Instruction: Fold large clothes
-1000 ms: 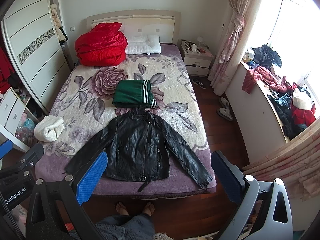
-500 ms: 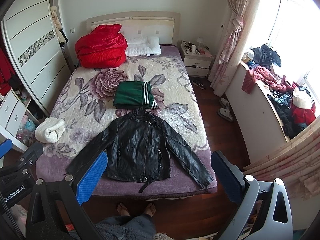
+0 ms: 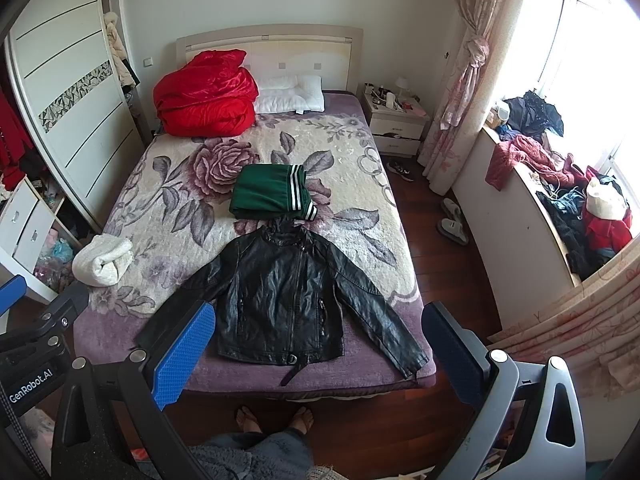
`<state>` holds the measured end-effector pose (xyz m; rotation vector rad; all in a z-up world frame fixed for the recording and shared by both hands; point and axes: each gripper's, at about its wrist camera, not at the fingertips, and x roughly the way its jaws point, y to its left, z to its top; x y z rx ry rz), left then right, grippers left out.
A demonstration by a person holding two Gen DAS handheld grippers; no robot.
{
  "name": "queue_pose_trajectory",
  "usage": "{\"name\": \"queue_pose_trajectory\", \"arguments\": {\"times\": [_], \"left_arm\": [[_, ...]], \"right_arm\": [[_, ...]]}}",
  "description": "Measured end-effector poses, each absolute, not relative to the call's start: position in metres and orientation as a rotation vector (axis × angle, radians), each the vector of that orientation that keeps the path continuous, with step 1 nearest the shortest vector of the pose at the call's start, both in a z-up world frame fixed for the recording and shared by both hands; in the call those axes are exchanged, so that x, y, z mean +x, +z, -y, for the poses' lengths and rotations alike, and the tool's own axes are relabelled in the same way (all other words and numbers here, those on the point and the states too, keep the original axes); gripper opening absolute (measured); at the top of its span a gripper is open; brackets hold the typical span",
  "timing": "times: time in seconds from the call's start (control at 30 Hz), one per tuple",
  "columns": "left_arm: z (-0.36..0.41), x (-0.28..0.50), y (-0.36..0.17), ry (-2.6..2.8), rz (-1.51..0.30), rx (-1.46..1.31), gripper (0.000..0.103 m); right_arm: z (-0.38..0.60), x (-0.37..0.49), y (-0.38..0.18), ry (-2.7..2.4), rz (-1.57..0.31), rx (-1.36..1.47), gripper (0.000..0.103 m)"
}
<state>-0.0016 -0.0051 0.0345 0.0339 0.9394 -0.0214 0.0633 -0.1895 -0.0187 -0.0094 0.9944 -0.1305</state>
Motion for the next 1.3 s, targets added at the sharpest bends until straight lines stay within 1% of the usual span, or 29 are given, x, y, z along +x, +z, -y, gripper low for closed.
{"name": "queue_pose_trajectory", "arguments": {"times": [0.33, 0.47, 0.53, 0.6, 0.63, 0.73, 0.8, 0.87, 0.9, 1.0, 1.07, 1.1, 1.2, 1.27, 1.3], "left_arm": [[0.003, 0.006, 0.037, -0.023, -0.935, 0.034, 0.103], [-0.002, 0.021, 0.027, -0.002, -0.907, 0.067, 0.103], [-0.005, 0.039, 0.014, 0.029, -0.874, 0.101, 0.103], [-0.009, 0.053, -0.004, 0.059, -0.843, 0.127, 0.103], [-0.01, 0.059, -0.014, 0.07, -0.832, 0.14, 0.103], [-0.004, 0.088, -0.068, 0.106, -0.802, 0.207, 0.103], [0.002, 0.11, -0.123, 0.112, -0.859, 0.238, 0.103], [0.011, 0.131, -0.182, 0.113, -0.957, 0.254, 0.103], [0.014, 0.135, -0.202, 0.106, -0.987, 0.248, 0.103], [0.029, 0.156, -0.281, 0.123, -1.049, 0.244, 0.103], [0.04, 0.169, -0.329, 0.135, -1.107, 0.232, 0.103], [0.047, 0.178, -0.363, 0.153, -1.157, 0.22, 0.103], [0.064, 0.192, -0.419, 0.174, -1.231, 0.208, 0.103], [0.075, 0.199, -0.452, 0.18, -1.254, 0.23, 0.103], [0.083, 0.203, -0.475, 0.184, -1.275, 0.255, 0.103]], "right_arm": [[0.189, 0.061, -0.019, -0.132, -0.993, -0.004, 0.103], [0.186, 0.068, -0.022, -0.143, -1.006, 0.012, 0.103], [0.184, 0.082, -0.035, -0.154, -1.013, 0.039, 0.103], [0.191, 0.095, -0.06, -0.172, -1.021, 0.075, 0.103], [0.198, 0.104, -0.077, -0.18, -1.035, 0.109, 0.103], [0.231, 0.124, -0.139, -0.261, -1.112, 0.258, 0.103], [0.254, 0.128, -0.182, -0.308, -1.131, 0.339, 0.103], [0.282, 0.134, -0.238, -0.38, -1.186, 0.405, 0.097], [0.295, 0.135, -0.265, -0.397, -1.208, 0.433, 0.091], [0.334, 0.139, -0.345, -0.478, -1.273, 0.515, 0.09], [0.368, 0.14, -0.411, -0.524, -1.291, 0.621, 0.09], [0.387, 0.139, -0.45, -0.557, -1.309, 0.697, 0.09], [0.434, 0.131, -0.554, -0.63, -1.315, 0.912, 0.09], [0.461, 0.125, -0.62, -0.645, -1.285, 1.062, 0.09], [0.468, 0.125, -0.639, -0.643, -1.276, 1.1, 0.09]]}}
